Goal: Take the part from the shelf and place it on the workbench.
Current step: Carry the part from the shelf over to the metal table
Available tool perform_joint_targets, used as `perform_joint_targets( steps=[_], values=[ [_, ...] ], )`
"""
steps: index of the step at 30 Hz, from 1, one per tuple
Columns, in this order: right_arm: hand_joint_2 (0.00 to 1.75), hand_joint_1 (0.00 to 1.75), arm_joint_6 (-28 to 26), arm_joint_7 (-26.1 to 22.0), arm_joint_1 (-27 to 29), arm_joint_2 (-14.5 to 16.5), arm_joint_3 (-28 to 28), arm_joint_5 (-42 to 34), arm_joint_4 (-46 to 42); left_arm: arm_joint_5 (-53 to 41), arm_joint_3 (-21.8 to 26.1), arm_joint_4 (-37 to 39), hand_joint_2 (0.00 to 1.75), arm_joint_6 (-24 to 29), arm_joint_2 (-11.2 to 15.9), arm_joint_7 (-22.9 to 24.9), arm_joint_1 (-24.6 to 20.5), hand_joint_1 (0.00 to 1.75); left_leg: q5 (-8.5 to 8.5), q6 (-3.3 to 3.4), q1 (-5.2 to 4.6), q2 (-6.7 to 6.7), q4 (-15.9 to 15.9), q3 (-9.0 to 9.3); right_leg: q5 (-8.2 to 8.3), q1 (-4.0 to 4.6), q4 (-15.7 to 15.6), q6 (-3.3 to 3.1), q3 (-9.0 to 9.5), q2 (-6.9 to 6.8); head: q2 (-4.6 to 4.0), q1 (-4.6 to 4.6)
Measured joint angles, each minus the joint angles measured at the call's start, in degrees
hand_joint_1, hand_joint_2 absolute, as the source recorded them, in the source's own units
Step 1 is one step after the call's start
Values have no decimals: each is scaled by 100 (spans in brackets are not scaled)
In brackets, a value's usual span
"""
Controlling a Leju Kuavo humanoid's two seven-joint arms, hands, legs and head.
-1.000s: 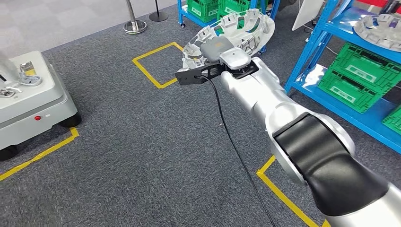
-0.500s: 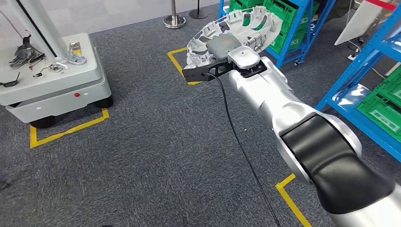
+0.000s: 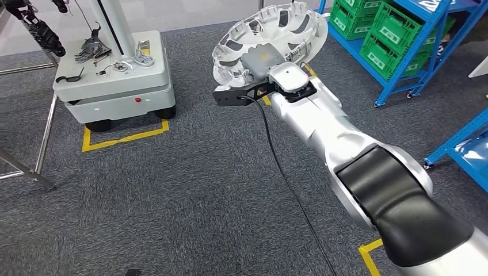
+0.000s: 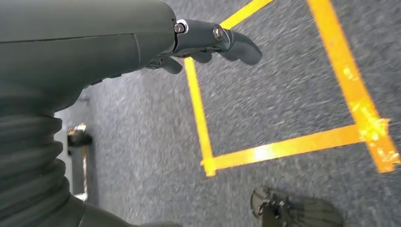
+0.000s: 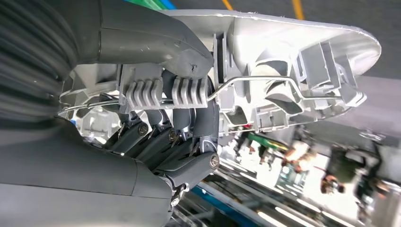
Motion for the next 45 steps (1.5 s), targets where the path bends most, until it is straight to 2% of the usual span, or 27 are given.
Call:
perform_joint_targets(
  steps=[2,4,6,7,8,10,12,13,15,16,18,20,22,23,25,27,29,30,31,33,35,37,38,39,41,43,45],
  values=[
    [175,173,-1,43,-11,66,18,-1,-42,33,7,0,175,4,26,28,39,0,-94,-36,-40,253,122,-71,43,-30,-99,-28,63,-135,0,-10],
    [175,173,-18,54,-24,91,21,-29,-61,43,18,1,175,14,51,79,70,0,-377,-84,-47,597,638,-311,46,-18,-127,-59,89,-279,0,-29],
    [175,173,-59,9,-30,105,21,-115,-79,63,33,1,175,21,77,140,124,0,-654,-146,-10,754,1317,-622,34,-21,-126,-73,93,-455,0,-36],
    [175,173,-81,-39,-29,113,21,-197,-92,74,41,1,175,23,85,158,160,0,-685,-178,17,779,1482,-690,24,-29,-121,-67,92,-536,0,-36],
    [175,173,-96,-95,-30,122,19,-303,-113,84,47,1,175,24,93,161,195,0,-611,-209,45,801,1420,-639,13,-42,-113,-51,93,-608,0,-36],
    [175,173,-112,-224,-32,132,-10,-602,-185,98,63,1,175,27,102,146,239,0,-322,-286,93,975,758,-266,-39,-71,-50,20,92,-754,0,-36],
    [175,173,-123,-341,-40,125,-99,-923,-275,113,79,3,175,37,78,123,246,0,-161,-264,88,1158,191,58,-121,-63,59,112,58,-879,0,-35],
    [175,173,-133,-392,-45,125,-156,-1055,-315,121,84,3,175,50,67,119,246,0,-165,-211,70,1181,104,99,-151,-52,99,145,47,-933,0,-28],
    [175,173,-151,-473,-51,136,-265,-1301,-376,132,90,2,175,85,61,110,248,0,-167,-65,43,1035,134,79,-180,-50,114,181,63,-1039,0,-4],
    [175,173,-157,-510,-51,144,-316,-1425,-403,134,91,-1,175,104,64,105,250,0,-165,-22,44,969,133,71,-209,-67,131,207,74,-1021,0,1],
    [175,173,-183,-585,-42,145,-427,-1661,-448,135,91,-8,175,137,73,99,237,0,-154,47,54,838,129,71,-398,-110,392,248,-22,-754,0,10],
    [175,173,-275,-673,17,128,-571,-1868,-478,134,91,-15,175,163,83,99,198,0,-142,87,50,699,124,68,-725,-119,1075,245,-348,-417,0,15],
    [175,173,-379,-742,123,111,-712,-1995,-503,131,91,-16,175,175,86,99,167,0,-131,110,23,531,123,66,-880,-87,1673,192,-682,-312,0,16],
    [175,173,-412,-762,169,108,-763,-2039,-517,119,92,-16,175,173,86,96,165,0,-124,118,7,443,123,65,-809,-61,1707,142,-736,-287,0,16],
    [175,173,-473,-808,240,108,-836,-2157,-567,68,93,-15,175,156,77,79,167,0,-105,129,-10,281,122,61,-413,17,1118,9,-511,-166,0,15],
    [175,173,-589,-876,346,108,-921,-2319,-674,32,93,-11,175,142,40,55,167,0,-76,108,-1,137,115,42,-116,76,400,-109,-188,91,0,14],
    [175,173,-729,-908,493,131,-983,-2405,-816,28,93,-5,175,130,0,44,169,0,-38,49,26,10,89,17,-59,109,141,-146,-79,173,0,30],
    [175,173,-790,-893,570,155,-995,-2405,-892,15,93,-4,175,117,-11,46,172,0,-14,11,32,-59,60,8,-36,115,105,-142,-60,96,0,42],
    [175,173,-845,-856,656,184,-998,-2384,-970,-5,92,-1,175,102,-26,61,180,0,-10,-12,25,-41,51,-6,-8,100,49,-128,-26,12,0,48],
    [175,173,-912,-771,817,234,-998,-2323,-1095,-34,91,1,175,86,-45,106,187,0,-145,-52,-18,244,198,-94,64,61,-92,-120,55,-143,0,35],
    [175,173,-926,-695,941,253,-998,-2244,-1151,-31,91,1,175,92,-50,143,180,0,-493,-101,-35,628,768,-342,97,48,-155,-130,83,-299,0,19],
    [175,173,-914,-608,1040,263,-993,-2124,-1168,-6,91,1,175,99,-43,163,182,0,-751,-167,-10,760,1387,-592,90,40,-148,-132,73,-470,0,18],
    [175,173,-909,-560,1080,275,-988,-2054,-1170,9,91,0,175,101,-33,170,189,0,-740,-197,6,787,1457,-595,81,31,-137,-123,66,-554,0,18],
    [175,173,-905,-519,1109,289,-981,-1993,-1171,23,91,-1,175,101,-19,173,195,0,-648,-224,18,819,1333,-500,69,20,-122,-109,60,-630,0,17],
    [175,173,-896,-453,1128,314,-969,-1909,-1172,44,91,-3,175,94,7,161,195,0,-365,-251,15,1036,611,-67,20,8,-60,-51,49,-775,0,15],
    [175,173,-890,-422,1115,323,-964,-1865,-1173,67,92,-5,175,86,18,133,189,0,-221,-158,-7,1203,92,229,-39,30,18,15,35,-897,0,22],
    [175,173,-891,-414,1105,334,-944,-1839,-1174,79,93,-6,175,84,27,114,191,0,-205,-28,-20,1122,35,246,-70,54,50,56,35,-1011,0,33]
  ],
)
